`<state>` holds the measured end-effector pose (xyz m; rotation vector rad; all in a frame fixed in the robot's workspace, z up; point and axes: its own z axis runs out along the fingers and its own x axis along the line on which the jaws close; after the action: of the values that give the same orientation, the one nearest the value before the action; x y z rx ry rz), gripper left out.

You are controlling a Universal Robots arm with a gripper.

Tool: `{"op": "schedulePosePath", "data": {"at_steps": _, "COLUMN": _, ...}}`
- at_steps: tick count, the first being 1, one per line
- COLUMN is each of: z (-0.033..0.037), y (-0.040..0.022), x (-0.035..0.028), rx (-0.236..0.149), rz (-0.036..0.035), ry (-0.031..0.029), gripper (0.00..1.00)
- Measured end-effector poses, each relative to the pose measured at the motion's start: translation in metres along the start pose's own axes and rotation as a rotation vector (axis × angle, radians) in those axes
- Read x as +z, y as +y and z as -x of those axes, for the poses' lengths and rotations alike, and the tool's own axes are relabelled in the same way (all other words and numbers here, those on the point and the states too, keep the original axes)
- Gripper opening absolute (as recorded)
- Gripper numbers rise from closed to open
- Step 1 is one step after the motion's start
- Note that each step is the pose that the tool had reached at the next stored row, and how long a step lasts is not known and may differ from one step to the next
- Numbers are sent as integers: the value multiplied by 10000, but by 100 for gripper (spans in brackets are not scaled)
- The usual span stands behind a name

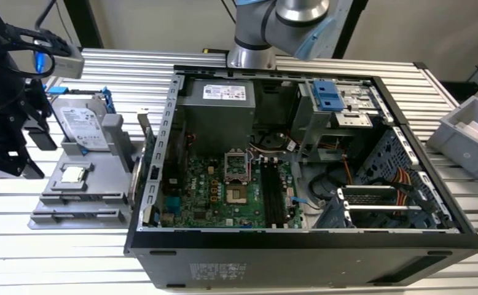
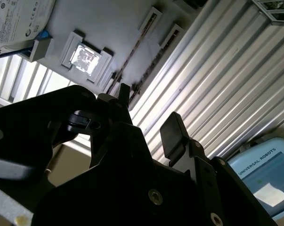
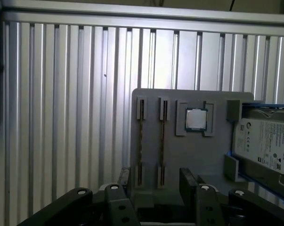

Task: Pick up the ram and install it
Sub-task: 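Pick up the ram and move it above insertion slot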

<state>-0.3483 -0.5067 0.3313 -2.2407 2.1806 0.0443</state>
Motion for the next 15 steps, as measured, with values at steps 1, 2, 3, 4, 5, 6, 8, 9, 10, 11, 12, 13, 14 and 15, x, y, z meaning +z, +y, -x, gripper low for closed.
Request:
{"op": "schedulePosePath", "data": {"at_steps": 1, "z": 0, "y": 0, "x": 7, "rx": 0, "rz": 0, "ry": 1, "gripper": 100}}
{"op": "schedulePosePath", "data": {"at_steps": 2, "z": 0, "y": 0, "x": 13, "rx": 0, "rz": 0, "ry": 2, "gripper": 100}}
{"op": "schedulePosePath", "data": {"at_steps": 3, "z": 1, "y": 0, "x": 19, "rx": 0, "rz": 1, "ry": 4, "gripper": 100}}
{"op": "schedulePosePath", "data": {"at_steps": 4, "z": 1, "y": 0, "x": 26, "rx": 0, "rz": 1, "ry": 6, "gripper": 100}}
{"op": "schedulePosePath", "data": {"at_steps": 5, "z": 1, "y": 0, "x": 32, "rx": 0, "rz": -1, "ry": 6, "gripper": 100}}
{"op": "schedulePosePath", "data": {"at_steps": 6, "z": 1, "y": 0, "x": 39, "rx": 0, "rz": 0, "ry": 7, "gripper": 100}}
{"op": "schedulePosePath", "data": {"at_steps": 8, "z": 0, "y": -1, "x": 51, "rx": 0, "rz": 0, "ry": 7, "gripper": 100}}
{"op": "schedulePosePath", "data": {"at_steps": 9, "z": 0, "y": -1, "x": 57, "rx": 0, "rz": 0, "ry": 7, "gripper": 100}}
{"op": "schedulePosePath", "data": {"at_steps": 10, "z": 0, "y": -1, "x": 62, "rx": 0, "rz": 0, "ry": 8, "gripper": 100}}
{"op": "schedulePosePath", "data": {"at_steps": 11, "z": 0, "y": -1, "x": 68, "rx": 0, "rz": 1, "ry": 9, "gripper": 100}}
{"op": "schedulePosePath", "data": {"at_steps": 12, "z": 0, "y": -1, "x": 74, "rx": 0, "rz": 0, "ry": 9, "gripper": 100}}
{"op": "schedulePosePath", "data": {"at_steps": 13, "z": 0, "y": -1, "x": 80, "rx": 0, "rz": 0, "ry": 9, "gripper": 100}}
{"op": "schedulePosePath", "data": {"at_steps": 14, "z": 0, "y": -1, "x": 87, "rx": 0, "rz": 0, "ry": 10, "gripper": 100}}
{"op": "schedulePosePath", "data": {"at_steps": 15, "z": 1, "y": -1, "x": 92, "rx": 0, "rz": 0, "ry": 11, "gripper": 100}}
